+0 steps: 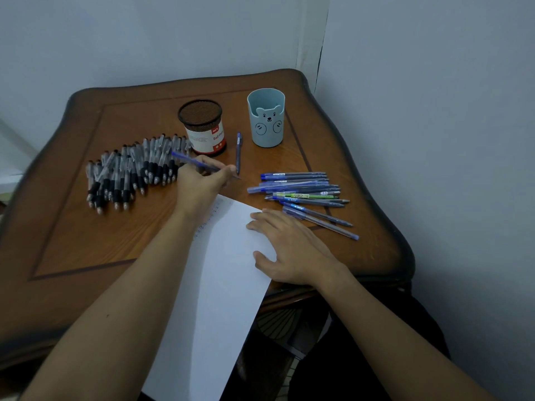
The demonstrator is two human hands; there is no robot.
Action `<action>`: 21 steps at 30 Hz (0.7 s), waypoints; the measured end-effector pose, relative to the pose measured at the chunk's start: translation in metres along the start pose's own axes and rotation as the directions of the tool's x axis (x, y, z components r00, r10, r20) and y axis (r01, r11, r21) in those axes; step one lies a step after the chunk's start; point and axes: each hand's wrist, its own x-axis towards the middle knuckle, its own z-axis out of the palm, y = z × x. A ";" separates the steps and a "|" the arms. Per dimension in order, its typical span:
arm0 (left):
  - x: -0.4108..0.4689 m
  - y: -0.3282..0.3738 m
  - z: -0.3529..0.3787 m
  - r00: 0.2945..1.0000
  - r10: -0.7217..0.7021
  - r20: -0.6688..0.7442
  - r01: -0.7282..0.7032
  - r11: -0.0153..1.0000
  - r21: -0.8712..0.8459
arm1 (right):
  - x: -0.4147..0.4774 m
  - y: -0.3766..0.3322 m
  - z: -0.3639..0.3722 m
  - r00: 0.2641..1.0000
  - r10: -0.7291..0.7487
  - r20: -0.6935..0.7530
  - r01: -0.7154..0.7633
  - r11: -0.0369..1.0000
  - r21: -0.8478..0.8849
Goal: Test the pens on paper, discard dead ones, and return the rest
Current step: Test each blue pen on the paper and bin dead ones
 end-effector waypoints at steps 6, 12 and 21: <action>-0.001 -0.008 0.005 0.999 0.000 0.053 -0.007 0.992 0.122 | 0.001 0.001 0.002 1.000 0.004 -0.007 -0.004 1.000 -0.013; -0.002 -0.014 0.000 0.998 0.052 -0.030 -0.047 0.988 0.147 | 0.000 0.000 0.001 1.000 0.005 -0.003 -0.005 1.000 -0.019; -0.002 -0.008 -0.001 0.990 -0.071 -0.123 0.079 0.995 0.064 | -0.002 -0.001 0.001 1.000 -0.018 0.015 0.019 0.998 -0.065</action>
